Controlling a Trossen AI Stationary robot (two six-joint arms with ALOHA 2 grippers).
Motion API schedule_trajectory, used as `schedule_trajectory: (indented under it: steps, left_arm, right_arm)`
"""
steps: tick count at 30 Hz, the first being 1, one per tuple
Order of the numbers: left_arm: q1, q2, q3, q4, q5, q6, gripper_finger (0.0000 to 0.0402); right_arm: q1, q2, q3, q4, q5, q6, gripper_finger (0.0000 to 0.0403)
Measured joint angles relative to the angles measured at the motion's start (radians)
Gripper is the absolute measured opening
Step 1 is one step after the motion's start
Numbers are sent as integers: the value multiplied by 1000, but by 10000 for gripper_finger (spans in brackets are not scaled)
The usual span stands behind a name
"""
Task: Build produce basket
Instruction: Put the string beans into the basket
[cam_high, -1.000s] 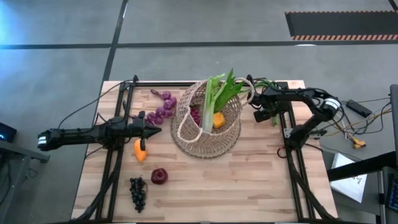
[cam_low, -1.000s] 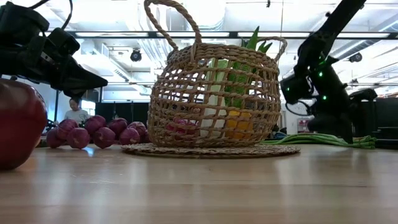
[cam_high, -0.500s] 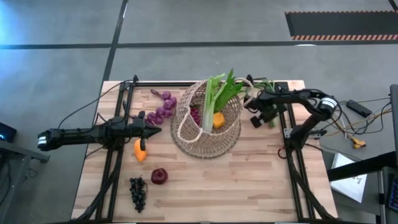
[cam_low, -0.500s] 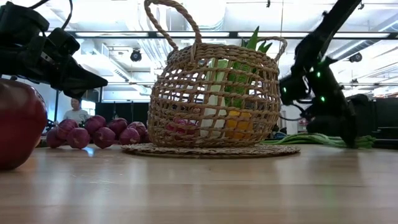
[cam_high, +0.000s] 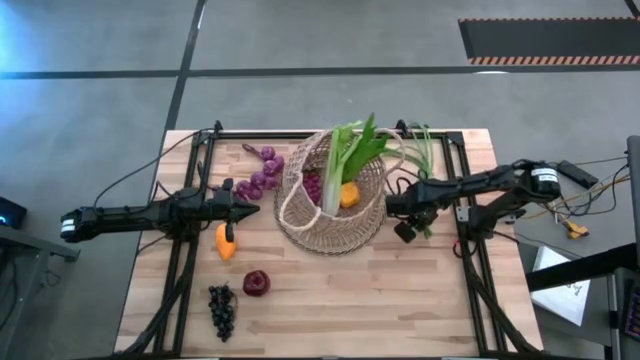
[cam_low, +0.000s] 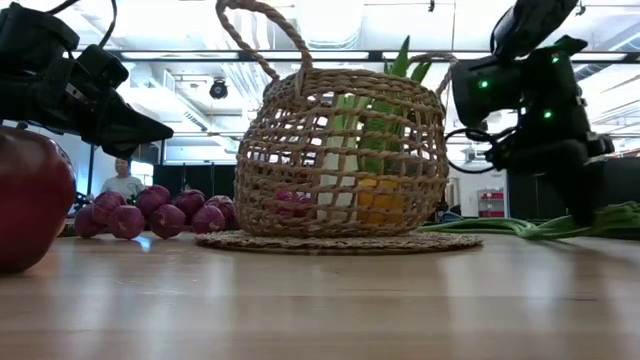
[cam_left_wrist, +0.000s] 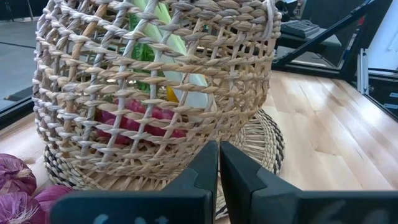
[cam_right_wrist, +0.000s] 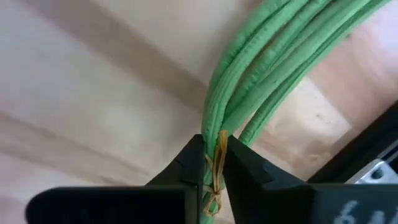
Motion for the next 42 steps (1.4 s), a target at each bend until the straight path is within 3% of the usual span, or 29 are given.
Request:
schedule_trajectory:
  steps: [6, 14, 23, 28, 36, 42]
  left_arm:
    - [0, 0, 0, 0, 0, 0, 0]
    - [0, 0, 0, 0, 0, 0, 0]
    - [0, 0, 0, 0, 0, 0, 0]
    - [0, 0, 0, 0, 0, 0, 0]
    - [0, 0, 0, 0, 0, 0, 0]
    - [0, 0, 0, 0, 0, 0, 0]
  right_arm:
    - [-9, -1, 0, -7, -22, -53, 129]
    - [-91, -29, 0, -8, 78, -92, 259]
    - [-255, -68, -21, 2, 187, -68, 350]
    - [-420, -46, -76, 94, 257, -29, 363]
    - [-535, -29, -114, 293, 199, -91, 363]
    - [-579, -21, -135, 317, 153, -81, 321]
